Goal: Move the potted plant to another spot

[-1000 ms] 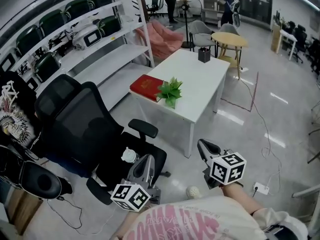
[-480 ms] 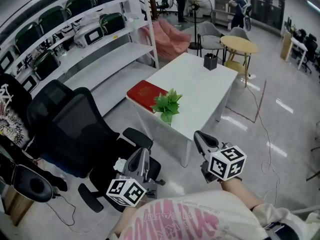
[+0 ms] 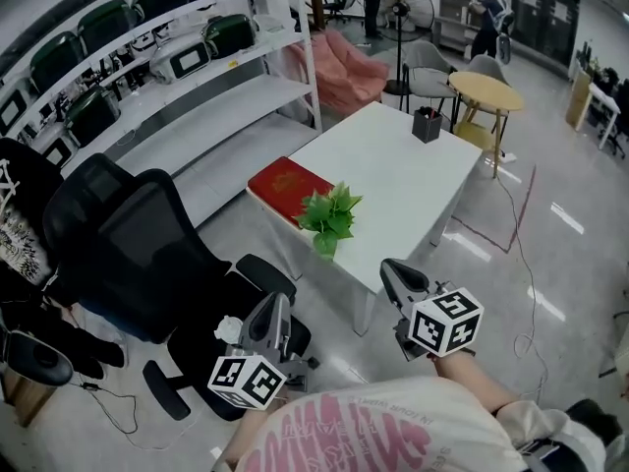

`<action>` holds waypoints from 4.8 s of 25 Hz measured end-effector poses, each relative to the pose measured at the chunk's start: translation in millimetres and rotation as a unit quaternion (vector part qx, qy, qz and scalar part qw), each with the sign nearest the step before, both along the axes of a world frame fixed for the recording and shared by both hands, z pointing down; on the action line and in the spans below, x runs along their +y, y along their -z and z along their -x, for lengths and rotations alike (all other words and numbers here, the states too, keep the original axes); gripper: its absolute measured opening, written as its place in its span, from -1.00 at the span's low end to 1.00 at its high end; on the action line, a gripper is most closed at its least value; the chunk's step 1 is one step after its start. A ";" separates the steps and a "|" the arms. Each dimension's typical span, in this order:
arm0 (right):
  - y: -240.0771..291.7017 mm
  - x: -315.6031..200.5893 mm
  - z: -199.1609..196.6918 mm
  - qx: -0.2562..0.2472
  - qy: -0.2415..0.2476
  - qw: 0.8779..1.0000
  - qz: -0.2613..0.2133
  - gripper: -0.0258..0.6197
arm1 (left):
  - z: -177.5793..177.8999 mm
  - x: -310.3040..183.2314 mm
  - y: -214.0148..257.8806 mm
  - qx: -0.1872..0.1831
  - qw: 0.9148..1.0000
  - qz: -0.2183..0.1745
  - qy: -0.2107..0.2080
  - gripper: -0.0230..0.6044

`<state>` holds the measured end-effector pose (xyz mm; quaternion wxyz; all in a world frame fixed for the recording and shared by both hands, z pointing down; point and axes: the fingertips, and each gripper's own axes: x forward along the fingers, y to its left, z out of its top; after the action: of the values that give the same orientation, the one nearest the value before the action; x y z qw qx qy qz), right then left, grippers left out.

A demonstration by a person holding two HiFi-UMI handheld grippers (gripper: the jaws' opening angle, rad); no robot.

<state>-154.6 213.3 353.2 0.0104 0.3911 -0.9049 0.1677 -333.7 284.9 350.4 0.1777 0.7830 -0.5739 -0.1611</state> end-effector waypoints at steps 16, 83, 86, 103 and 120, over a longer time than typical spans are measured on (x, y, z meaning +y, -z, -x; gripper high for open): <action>-95.0 -63.5 20.9 0.023 0.018 0.997 0.074 -0.87 | 16.4 -70.5 -67.7 0.069 0.995 0.065 0.000 -0.85; -159.7 -250.2 138.0 0.063 0.146 0.987 -0.017 0.78 | 68.4 -190.9 -205.1 0.040 0.982 0.181 0.046 -0.85; -153.5 -246.7 132.0 0.073 0.153 0.985 -0.019 0.77 | 61.9 -200.7 -195.7 0.040 0.983 0.177 0.040 -0.85; -64.5 -286.3 28.5 0.079 0.062 0.994 -0.041 0.77 | -21.2 -295.0 -96.6 0.019 0.991 0.113 -0.064 -0.85; -21.3 -356.6 -42.1 0.096 -0.005 0.994 -0.048 0.77 | -81.7 -400.0 -37.8 0.004 0.989 0.050 -0.139 -0.85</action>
<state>-112.5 -143.3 374.5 0.0772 0.4102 -0.9047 0.0856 -252.0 -115.2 388.2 0.2397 0.8448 -0.4659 -0.1083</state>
